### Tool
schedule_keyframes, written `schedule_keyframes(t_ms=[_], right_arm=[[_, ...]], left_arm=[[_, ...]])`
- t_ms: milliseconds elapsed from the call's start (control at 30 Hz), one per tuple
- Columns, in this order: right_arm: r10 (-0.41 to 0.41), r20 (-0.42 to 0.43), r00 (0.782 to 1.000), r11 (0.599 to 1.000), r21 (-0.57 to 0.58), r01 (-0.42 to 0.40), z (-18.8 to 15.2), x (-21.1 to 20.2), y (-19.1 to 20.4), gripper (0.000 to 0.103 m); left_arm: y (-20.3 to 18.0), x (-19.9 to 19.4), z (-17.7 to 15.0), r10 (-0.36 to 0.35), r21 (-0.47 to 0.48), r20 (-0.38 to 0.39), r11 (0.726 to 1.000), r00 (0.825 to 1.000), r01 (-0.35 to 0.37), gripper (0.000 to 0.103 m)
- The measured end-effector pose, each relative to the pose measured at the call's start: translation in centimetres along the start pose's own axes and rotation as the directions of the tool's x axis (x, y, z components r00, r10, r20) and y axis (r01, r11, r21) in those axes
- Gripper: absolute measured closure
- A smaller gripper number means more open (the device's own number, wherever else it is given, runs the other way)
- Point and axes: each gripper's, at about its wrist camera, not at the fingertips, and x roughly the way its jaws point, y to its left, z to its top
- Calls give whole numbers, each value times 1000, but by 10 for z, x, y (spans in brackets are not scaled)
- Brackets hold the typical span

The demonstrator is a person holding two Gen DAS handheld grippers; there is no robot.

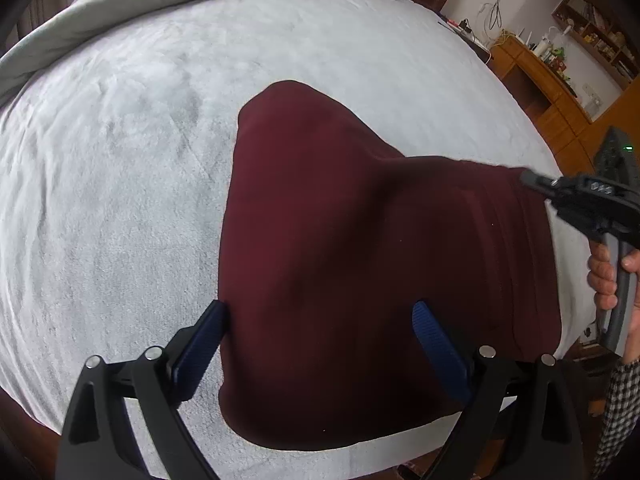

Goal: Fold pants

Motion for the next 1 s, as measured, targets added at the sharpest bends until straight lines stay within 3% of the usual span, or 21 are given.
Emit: schedule_keyframes(t_ms=[100,200,300,333,367,400,433,633,833,900,1000], right_arm=[[-21,48,999,1000,16,20,1,-9,-4,98],[-89,-13,996,995,38,89,-9,10,-21,98],[-66,-12,998,996,62,67,-15,19,-30,93],[-59,-8,998,996,69,60,-16,17,-29,89],[-62,-3,998,996,68,62,-16,13,-27,78],[-61,6,998,996,58,61,-18,6,-24,58],[-58,12,998,998,39,58,-22,-1,-20,53],[-61,-97,993,998,-4,60,-75,-34,-13,43],[74,-204,976,987,152,-44,-130,-40,-24,41],[109,-210,972,974,215,-63,-145,-40,-32,34],[180,-205,962,944,311,-111,-156,-35,-44,32]], left_arm=[[1,0,-1,-5,-13,14,1000,1000,5,8],[0,5,-5,7,-9,9,1000,1000,-7,7],[-2,7,-6,16,-5,5,1000,1000,-16,6],[-1,7,-6,15,-5,1,1000,1000,-15,6],[-1,6,-6,11,-8,-4,1000,1000,-11,6],[0,4,-7,5,-13,-8,1000,1000,-5,6],[1,2,-7,1,-15,-9,1000,1000,-1,6],[4,-8,-15,16,-5,-8,1000,1000,-16,6],[12,-11,-25,-1,-52,-16,999,1000,0,6],[15,-12,-26,-5,-66,-18,998,1000,4,6],[17,-12,-29,-3,-71,-18,997,1000,2,6]])
